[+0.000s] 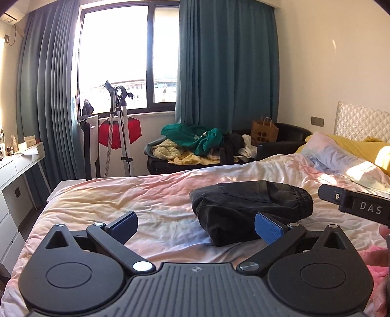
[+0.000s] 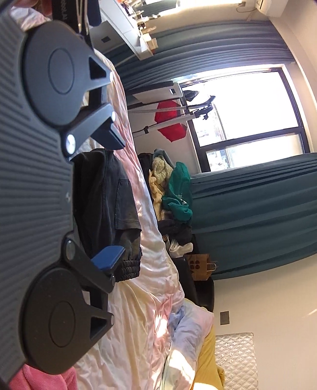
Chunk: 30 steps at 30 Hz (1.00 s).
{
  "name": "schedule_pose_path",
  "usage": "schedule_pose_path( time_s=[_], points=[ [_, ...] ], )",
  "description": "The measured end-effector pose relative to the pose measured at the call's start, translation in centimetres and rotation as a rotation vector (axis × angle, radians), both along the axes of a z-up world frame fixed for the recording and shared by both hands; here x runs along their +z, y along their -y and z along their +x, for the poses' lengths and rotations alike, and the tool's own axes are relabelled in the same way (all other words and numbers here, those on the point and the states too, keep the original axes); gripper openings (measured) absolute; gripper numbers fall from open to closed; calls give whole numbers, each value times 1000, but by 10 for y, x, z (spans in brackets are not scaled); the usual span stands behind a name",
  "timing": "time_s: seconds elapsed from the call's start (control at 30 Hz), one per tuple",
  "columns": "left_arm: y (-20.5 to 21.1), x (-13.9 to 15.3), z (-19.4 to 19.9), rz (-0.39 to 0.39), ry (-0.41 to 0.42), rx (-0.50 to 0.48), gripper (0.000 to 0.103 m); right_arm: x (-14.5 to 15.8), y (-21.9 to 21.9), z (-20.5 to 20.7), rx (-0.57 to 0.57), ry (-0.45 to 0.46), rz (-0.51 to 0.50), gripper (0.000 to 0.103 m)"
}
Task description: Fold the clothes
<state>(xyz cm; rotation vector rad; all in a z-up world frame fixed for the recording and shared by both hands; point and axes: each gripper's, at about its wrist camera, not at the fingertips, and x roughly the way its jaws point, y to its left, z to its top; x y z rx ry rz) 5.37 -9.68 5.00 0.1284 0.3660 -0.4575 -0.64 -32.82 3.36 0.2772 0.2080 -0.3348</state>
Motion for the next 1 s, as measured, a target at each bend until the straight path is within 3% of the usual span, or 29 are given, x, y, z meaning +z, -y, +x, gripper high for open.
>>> schedule_pose_path(
  time_s=[0.43,1.0],
  points=[
    [-8,-36,26,-6,0,11,103,-56,-11,28,-42,-81,-40,87],
    [-8,-49,23,13,-12,19,103,-60,-12,29,-65,-98,-52,87]
  ],
)
